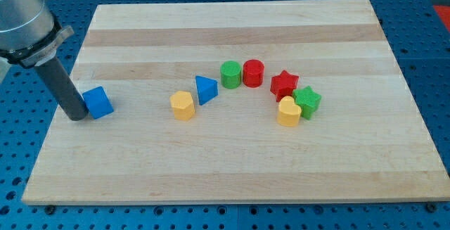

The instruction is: Move the blue triangle to the top left of the yellow hexagon

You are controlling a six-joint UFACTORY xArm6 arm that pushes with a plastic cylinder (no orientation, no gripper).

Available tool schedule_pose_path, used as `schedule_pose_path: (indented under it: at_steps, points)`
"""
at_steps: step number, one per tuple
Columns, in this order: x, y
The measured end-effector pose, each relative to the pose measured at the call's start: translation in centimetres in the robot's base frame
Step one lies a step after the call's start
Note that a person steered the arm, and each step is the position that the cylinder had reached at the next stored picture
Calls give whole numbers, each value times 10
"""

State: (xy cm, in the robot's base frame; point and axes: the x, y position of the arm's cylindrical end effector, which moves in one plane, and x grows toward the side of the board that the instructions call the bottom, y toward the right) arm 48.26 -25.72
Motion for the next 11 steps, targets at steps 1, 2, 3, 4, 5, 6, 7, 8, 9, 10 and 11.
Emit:
schedule_pose_path:
  at_steps: [1, 2, 3, 4, 5, 6, 7, 8, 9, 10, 11]
  points:
    - [18, 18]
    - [48, 59]
    - [68, 107]
    - [47, 168]
    - [6, 212]
    - [-17, 240]
    - [-40, 230]
    - [-68, 207]
    - [-78, 161]
    - [-79, 107]
    - [-79, 91]
